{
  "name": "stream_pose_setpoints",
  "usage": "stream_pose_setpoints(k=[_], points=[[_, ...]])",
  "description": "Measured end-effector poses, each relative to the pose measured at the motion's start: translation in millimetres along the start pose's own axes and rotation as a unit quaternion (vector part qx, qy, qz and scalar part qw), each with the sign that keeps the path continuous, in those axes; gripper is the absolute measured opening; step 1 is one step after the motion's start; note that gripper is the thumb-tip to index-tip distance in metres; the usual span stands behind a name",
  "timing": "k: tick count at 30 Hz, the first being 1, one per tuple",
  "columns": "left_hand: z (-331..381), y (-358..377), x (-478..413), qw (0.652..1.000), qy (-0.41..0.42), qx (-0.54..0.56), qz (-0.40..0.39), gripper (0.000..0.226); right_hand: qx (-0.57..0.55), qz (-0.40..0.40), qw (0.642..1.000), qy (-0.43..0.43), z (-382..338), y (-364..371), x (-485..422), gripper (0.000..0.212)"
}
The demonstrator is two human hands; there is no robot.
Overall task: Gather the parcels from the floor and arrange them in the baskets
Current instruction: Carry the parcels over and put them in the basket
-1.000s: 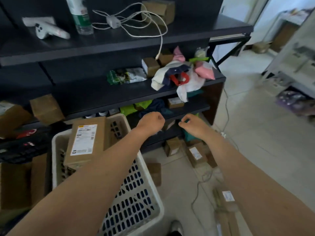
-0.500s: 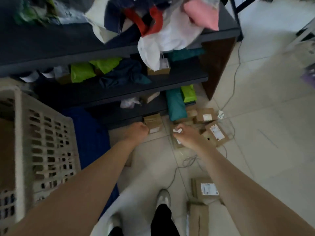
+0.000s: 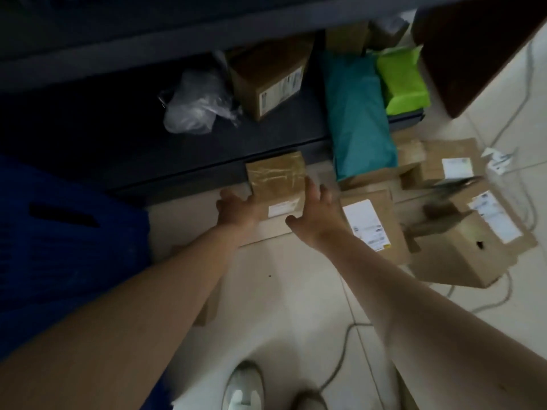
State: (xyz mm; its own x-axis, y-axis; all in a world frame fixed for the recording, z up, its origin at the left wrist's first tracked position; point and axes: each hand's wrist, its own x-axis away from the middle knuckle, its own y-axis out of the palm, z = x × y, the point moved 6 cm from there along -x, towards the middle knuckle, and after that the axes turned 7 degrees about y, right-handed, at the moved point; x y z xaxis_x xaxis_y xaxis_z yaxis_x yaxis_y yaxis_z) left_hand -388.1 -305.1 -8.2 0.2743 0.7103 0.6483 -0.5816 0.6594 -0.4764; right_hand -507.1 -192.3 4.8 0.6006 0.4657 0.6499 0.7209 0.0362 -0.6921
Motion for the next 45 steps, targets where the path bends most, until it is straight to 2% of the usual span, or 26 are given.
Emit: stream_pose_setpoints(k=[3, 5, 7, 10, 12, 15, 18, 21, 24, 25, 28, 29, 30, 32, 34, 35, 36, 38, 39, 40, 42, 43, 44, 45], points=[[-30, 16, -44, 1.000, -0.003, 0.022, 0.013, 0.062, -0.089, 0.014, 0.996, 0.023, 13, 28, -44, 0.106], [-44, 28, -62, 0.999, -0.009, 0.037, -0.010, 0.065, -0.212, 0.012, 0.976, 0.045, 20, 38, -66, 0.106], [-50, 43, -67, 0.996, -0.008, 0.064, -0.056, 0.063, -0.293, 0.007, 0.955, 0.045, 23, 44, -79, 0.082], [-42, 50, -58, 0.990, 0.014, 0.118, -0.070, 0.057, -0.284, 0.055, 0.957, 0.012, 21, 37, -74, 0.050], [-33, 45, -46, 0.984, 0.044, 0.163, -0.052, 0.052, -0.300, 0.115, 0.947, -0.003, 20, 20, -66, 0.043], [-28, 32, -22, 0.984, 0.082, 0.159, -0.022, 0.041, -0.316, 0.164, 0.934, -0.012, 11, -13, -50, 0.038], [-28, 13, -2, 0.973, 0.100, 0.207, 0.034, 0.032, -0.320, 0.139, 0.937, 0.005, 9, -31, -35, 0.038], [-23, 1, 12, 0.966, 0.097, 0.237, 0.039, 0.029, -0.413, 0.075, 0.907, 0.035, 21, -31, -11, 0.017], [-19, -9, 25, 0.975, 0.093, 0.199, 0.035, 0.012, -0.475, 0.069, 0.876, 0.053, 39, -27, 12, 0.017], [-20, -11, 29, 0.978, 0.076, 0.193, 0.025, 0.014, -0.487, 0.067, 0.869, 0.059, 43, -23, 19, 0.017], [-30, -9, 39, 0.979, 0.019, 0.196, -0.049, 0.082, -0.502, 0.049, 0.860, 0.077, 51, -11, 35, 0.027], [-35, -8, 42, 0.981, 0.011, 0.179, -0.076, 0.094, -0.499, 0.054, 0.862, 0.070, 53, -9, 39, 0.030], [-37, -7, 45, 0.982, 0.016, 0.162, -0.092, 0.096, -0.488, 0.071, 0.868, 0.060, 55, -7, 43, 0.030], [-39, -13, 48, 0.984, 0.015, 0.167, -0.066, 0.080, -0.429, 0.111, 0.895, 0.041, 57, -3, 50, 0.026], [-39, -19, 50, 0.978, 0.011, 0.207, 0.002, 0.047, -0.411, 0.100, 0.905, 0.049, 55, 3, 57, 0.014], [-40, -18, 51, 0.974, 0.014, 0.224, 0.020, 0.031, -0.438, 0.066, 0.894, 0.060, 51, 7, 60, 0.011], [-39, -16, 54, 0.973, 0.020, 0.227, 0.019, 0.023, -0.485, 0.013, 0.871, 0.076, 47, 13, 64, 0.021], [-42, -12, 57, 0.972, 0.036, 0.231, 0.019, 0.017, -0.571, -0.089, 0.811, 0.097, 41, 23, 74, 0.034], [-44, -10, 58, 0.975, 0.035, 0.218, 0.012, 0.022, -0.590, -0.117, 0.794, 0.085, 40, 28, 77, 0.032], [-48, -9, 59, 0.982, 0.023, 0.188, -0.009, 0.047, -0.605, -0.131, 0.782, 0.071, 39, 31, 78, 0.029], [-58, -6, 65, 0.988, -0.040, 0.130, -0.077, 0.094, -0.597, -0.139, 0.788, 0.060, 44, 40, 80, 0.026], [-60, -4, 68, 0.986, -0.055, 0.118, -0.105, 0.102, -0.591, -0.134, 0.792, 0.070, 48, 44, 80, 0.031], [-59, -5, 72, 0.985, -0.053, 0.112, -0.117, 0.097, -0.591, -0.115, 0.793, 0.089, 54, 48, 76, 0.035], [-60, -8, 72, 0.987, -0.044, 0.107, -0.108, 0.082, -0.592, -0.083, 0.794, 0.113, 61, 49, 73, 0.035]])
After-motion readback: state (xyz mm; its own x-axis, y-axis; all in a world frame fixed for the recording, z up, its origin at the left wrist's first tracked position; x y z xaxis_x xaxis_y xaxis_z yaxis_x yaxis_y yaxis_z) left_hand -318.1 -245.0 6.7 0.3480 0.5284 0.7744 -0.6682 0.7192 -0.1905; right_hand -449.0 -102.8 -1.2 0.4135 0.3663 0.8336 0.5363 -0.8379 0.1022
